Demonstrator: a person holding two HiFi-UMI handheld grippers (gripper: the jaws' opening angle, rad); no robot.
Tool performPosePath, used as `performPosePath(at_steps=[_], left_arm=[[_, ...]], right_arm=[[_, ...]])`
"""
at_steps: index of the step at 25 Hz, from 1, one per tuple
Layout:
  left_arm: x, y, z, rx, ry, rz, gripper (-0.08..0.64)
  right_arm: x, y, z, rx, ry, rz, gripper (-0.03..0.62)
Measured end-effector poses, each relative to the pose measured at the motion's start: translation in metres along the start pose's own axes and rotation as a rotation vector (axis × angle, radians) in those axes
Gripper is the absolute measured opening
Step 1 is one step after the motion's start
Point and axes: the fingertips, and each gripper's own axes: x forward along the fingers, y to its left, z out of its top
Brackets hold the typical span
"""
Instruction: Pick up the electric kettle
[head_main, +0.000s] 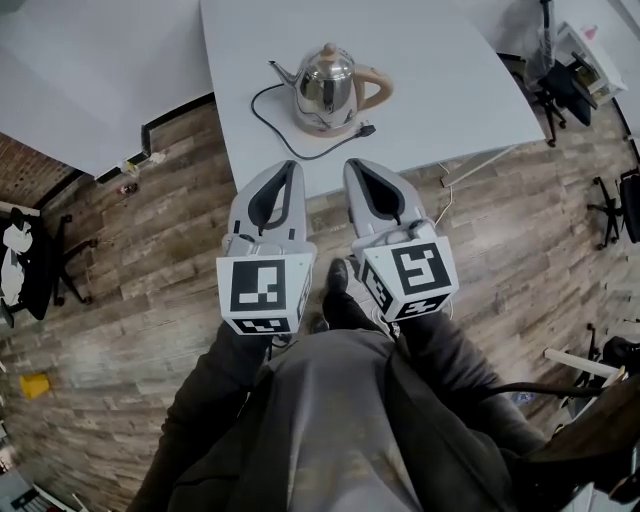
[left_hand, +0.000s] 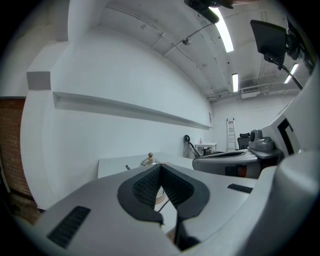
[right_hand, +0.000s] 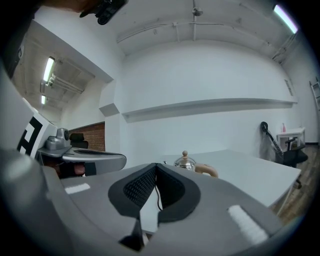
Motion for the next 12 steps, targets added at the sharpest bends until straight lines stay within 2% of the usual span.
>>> performPosePath(at_steps=[12], left_arm=[[0.093, 0.02, -0.02, -0.041, 0.086, 0.015, 0.0]], right_arm=[[0.065, -0.065, -0.017, 0.022, 0.068, -0.009, 0.003]])
